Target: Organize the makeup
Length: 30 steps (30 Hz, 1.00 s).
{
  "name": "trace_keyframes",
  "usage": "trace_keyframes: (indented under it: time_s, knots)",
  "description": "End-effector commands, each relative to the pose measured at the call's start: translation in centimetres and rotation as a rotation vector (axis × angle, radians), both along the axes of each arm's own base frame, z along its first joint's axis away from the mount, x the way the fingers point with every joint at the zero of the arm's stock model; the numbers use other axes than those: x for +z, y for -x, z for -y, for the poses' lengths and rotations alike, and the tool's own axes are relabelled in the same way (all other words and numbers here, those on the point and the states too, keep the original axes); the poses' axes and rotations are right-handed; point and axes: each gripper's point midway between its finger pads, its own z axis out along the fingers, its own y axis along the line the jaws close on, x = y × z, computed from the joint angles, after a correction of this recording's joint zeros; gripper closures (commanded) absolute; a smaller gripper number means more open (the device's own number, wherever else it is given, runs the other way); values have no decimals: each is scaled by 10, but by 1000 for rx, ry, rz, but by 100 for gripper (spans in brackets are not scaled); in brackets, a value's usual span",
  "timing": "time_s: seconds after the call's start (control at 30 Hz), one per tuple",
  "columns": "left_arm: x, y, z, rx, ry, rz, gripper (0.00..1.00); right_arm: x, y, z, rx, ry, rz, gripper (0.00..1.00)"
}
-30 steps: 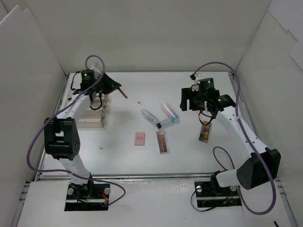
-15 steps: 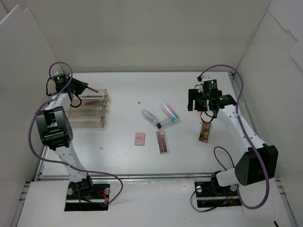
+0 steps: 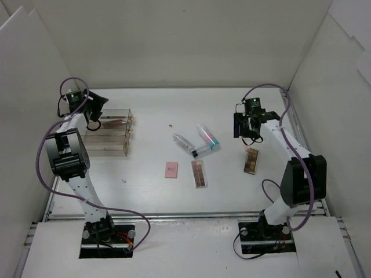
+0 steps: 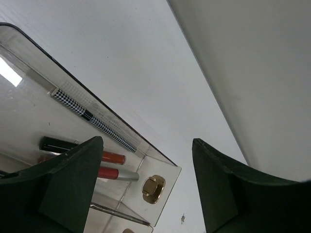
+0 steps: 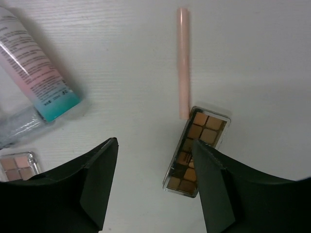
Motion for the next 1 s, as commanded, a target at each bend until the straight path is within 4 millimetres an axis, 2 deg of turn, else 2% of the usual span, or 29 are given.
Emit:
trace_keyframes:
  time_s: [0.0,0.07,0.1,0.17,0.2,0.3,0.33,0.4,0.43,0.47,0.53,0.57,0.63,0.67,0.8,0.83,0.9,0.93,0.97]
  knots:
    - [75,1,-9,16,-79,127,30,-12,-20,7,-7,32,-16,42]
    - [78,8,-8,14,-85,109,26,-20,-23,7,-6,33,-39,44]
    - [89,13,-7,10,-103,124,23,-33,-25,12,-19,36,-71,46]
    - [100,24,-3,-4,-116,120,21,-40,-27,13,-18,27,-89,48]
    - [104,27,5,-33,-142,120,20,-50,-28,15,-23,26,-114,50]
    - [120,38,37,-123,-201,110,19,-66,-30,23,-40,39,-156,52]
    - [117,45,60,-190,-230,82,19,-71,-30,25,-46,42,-167,53]
    - [124,55,86,-257,-270,78,18,-80,-31,30,-55,37,-189,56]
    - [115,64,112,-328,-292,52,18,-81,-32,32,-58,38,-191,57]
    - [118,71,125,-359,-308,58,18,-85,-33,28,-36,13,-202,58]
    - [107,83,149,-427,-324,40,18,-92,-34,28,-24,-9,-222,58]
    - [107,91,172,-486,-327,48,18,-100,-33,30,-21,-10,-243,59]
    - [104,102,191,-546,-333,29,18,-104,-35,33,-22,-18,-253,60]
    - [105,109,207,-598,-342,35,18,-110,-34,36,-28,-25,-269,62]
    - [106,129,235,-693,-378,35,18,-116,-36,36,-26,-64,-281,74]
    - [109,133,239,-707,-383,43,18,-116,-36,37,-25,-59,-281,85]
    - [111,141,255,-755,-371,61,18,-115,-36,36,-20,-65,-280,95]
    - [114,144,260,-772,-363,73,18,-108,-37,34,-19,-71,-262,100]
    - [118,149,272,-805,-343,94,18,-103,-37,33,-15,-74,-250,100]
